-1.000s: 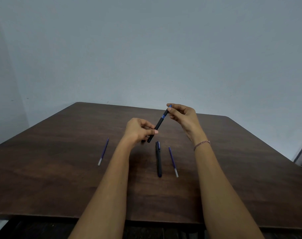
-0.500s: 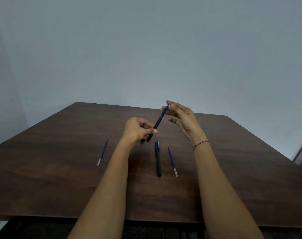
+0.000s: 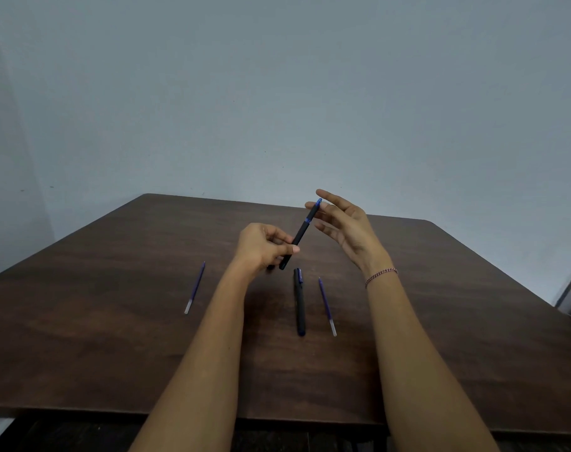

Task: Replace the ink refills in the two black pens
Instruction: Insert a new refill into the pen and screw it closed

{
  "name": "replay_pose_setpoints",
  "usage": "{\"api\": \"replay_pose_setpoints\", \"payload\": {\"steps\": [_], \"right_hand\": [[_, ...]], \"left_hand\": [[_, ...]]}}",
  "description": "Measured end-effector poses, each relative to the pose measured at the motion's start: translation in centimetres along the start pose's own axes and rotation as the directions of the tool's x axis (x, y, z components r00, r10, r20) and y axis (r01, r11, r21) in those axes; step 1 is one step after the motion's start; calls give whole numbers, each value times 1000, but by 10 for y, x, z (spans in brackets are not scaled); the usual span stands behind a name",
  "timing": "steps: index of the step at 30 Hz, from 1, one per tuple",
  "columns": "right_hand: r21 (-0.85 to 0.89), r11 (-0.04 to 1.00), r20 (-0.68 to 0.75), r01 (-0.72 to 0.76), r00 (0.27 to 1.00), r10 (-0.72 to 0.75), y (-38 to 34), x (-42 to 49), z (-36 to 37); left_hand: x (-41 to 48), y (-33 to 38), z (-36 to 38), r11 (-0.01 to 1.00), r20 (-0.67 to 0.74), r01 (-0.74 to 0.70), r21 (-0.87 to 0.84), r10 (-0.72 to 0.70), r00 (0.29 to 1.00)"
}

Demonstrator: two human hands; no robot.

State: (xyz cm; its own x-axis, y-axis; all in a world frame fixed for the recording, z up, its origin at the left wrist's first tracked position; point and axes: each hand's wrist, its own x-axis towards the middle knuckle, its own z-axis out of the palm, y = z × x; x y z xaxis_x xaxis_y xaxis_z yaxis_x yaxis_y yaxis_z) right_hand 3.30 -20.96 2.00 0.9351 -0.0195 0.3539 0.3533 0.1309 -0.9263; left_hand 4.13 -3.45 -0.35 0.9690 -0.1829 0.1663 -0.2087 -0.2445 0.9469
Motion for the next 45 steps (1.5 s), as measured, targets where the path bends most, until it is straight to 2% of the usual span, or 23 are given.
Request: {"api": "replay_pose_setpoints", "payload": {"steps": [14, 20, 28, 36, 41, 45], "right_hand": [[-9, 999, -31, 41, 999, -41, 3, 1, -2], [72, 997, 58, 10, 998, -15, 4, 2, -4], [36, 999, -6, 13, 1000, -13, 3, 1, -2], [19, 1000, 53, -14, 999, 13, 4, -1, -2], [-24, 1000, -5, 1, 1000, -1, 6, 0, 3], [53, 998, 44, -13, 999, 11, 5, 1, 6]], "left_hand": [[-1, 0, 1, 1000, -3, -8, 8, 8, 1000], [-3, 1, 0, 1000, 0, -21, 24, 21, 1000], [-3, 0, 1, 999, 1, -26, 28, 26, 1000], [-3, 1, 1, 999, 1, -22, 25, 22, 1000], [-3, 1, 1, 999, 7, -15, 29, 15, 1000], [-3, 1, 1, 999, 7, -6, 32, 6, 1000]]}}
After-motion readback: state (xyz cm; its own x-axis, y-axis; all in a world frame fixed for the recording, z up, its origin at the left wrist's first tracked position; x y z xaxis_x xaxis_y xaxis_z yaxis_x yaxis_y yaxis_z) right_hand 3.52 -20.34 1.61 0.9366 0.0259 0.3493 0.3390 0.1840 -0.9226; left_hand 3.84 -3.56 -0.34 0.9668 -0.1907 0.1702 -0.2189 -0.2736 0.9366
